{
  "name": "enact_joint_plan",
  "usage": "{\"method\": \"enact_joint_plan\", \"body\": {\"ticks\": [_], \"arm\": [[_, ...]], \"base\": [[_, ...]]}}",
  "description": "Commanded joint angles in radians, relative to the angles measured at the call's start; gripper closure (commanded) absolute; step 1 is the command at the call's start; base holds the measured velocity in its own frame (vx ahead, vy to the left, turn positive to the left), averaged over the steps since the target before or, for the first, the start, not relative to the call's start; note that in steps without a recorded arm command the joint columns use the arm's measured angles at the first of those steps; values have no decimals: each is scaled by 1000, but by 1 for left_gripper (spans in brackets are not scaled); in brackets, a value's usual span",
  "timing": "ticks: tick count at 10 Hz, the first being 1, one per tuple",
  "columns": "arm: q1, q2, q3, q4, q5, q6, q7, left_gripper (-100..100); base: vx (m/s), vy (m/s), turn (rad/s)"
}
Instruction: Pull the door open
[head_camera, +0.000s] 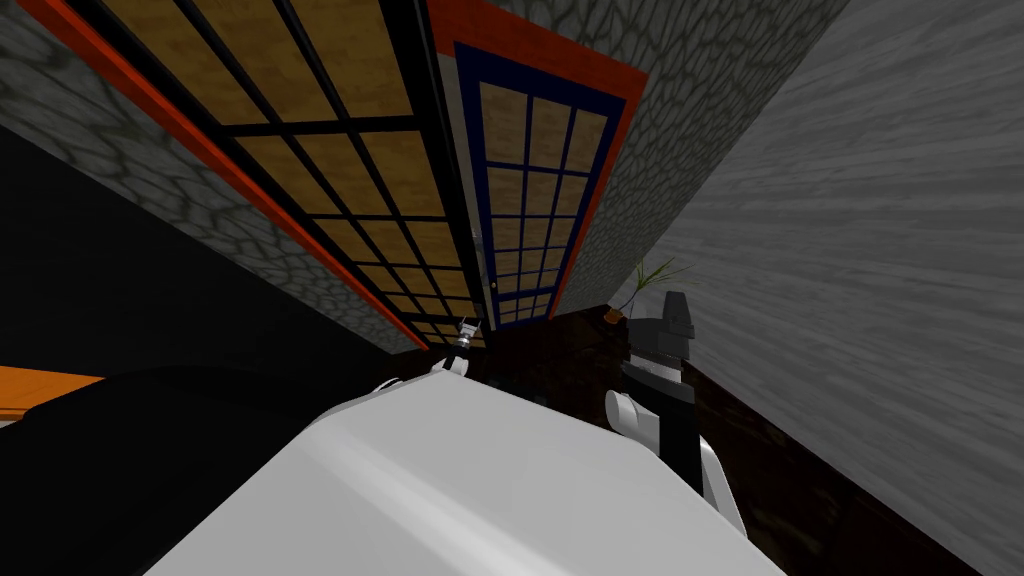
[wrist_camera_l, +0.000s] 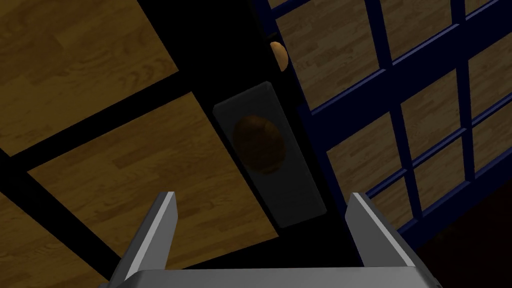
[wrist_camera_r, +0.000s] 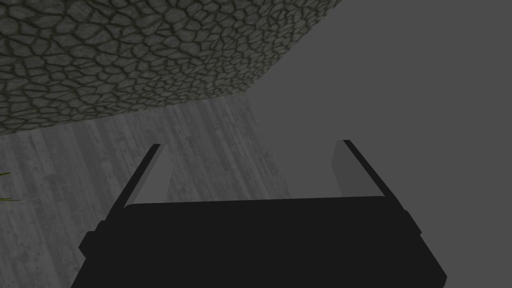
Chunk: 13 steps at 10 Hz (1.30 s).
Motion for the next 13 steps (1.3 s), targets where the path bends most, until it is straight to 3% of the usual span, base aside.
{"method": "enact_joint_plan", "body": {"ticks": [1,13], "arm": [[0,-3,-11,-9,22,5,50,-100],[-1,-14,-55,-37,107,21,338,-100]], "base": [[-73,27,-64],[-59,19,-32]]}}
